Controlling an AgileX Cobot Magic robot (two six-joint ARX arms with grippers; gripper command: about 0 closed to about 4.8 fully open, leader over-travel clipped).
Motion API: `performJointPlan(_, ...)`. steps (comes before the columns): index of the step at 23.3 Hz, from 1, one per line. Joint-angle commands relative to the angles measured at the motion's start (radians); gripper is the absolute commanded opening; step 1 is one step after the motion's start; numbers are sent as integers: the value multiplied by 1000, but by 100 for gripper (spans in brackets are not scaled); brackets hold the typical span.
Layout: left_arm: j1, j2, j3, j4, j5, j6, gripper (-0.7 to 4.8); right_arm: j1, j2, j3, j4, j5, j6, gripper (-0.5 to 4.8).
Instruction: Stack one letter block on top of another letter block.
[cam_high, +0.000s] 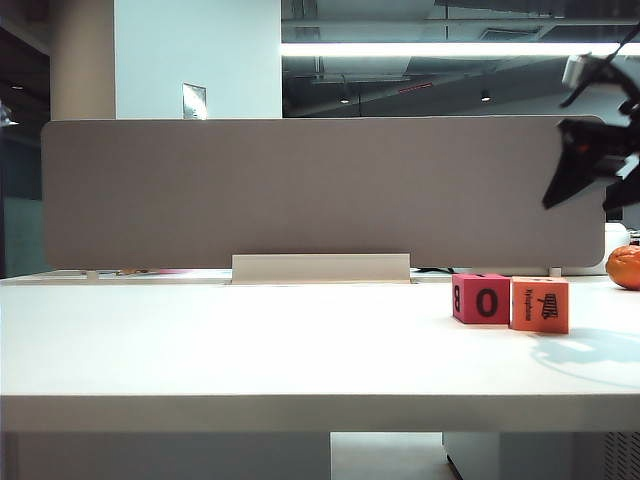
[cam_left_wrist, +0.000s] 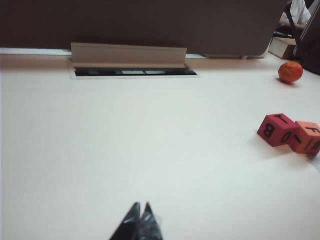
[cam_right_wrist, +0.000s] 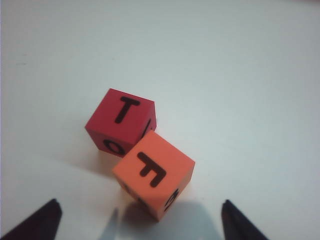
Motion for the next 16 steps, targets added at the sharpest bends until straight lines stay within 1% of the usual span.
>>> performJointPlan(1, -1, 16, 6, 37, 4, 5, -6, 6, 60, 35, 8, 0, -3, 479)
performJointPlan(6, -1, 23, 6, 36, 2, 5, -6, 43, 158, 73, 9, 6, -4, 479)
performJointPlan(11, -1, 23, 6, 35, 2, 4, -6, 84, 219, 78, 21, 46, -11, 479)
performJointPlan(13, -1, 23, 6, 36, 1, 5, -6, 88, 240, 78, 19, 122, -11, 479)
performJointPlan(15, -1, 23, 6, 36, 1, 5, -6, 88, 251, 78, 34, 158, -10, 479)
performJointPlan(16, -1, 23, 6, 36, 1, 5, -6, 88, 254, 78, 40, 159, -9, 479)
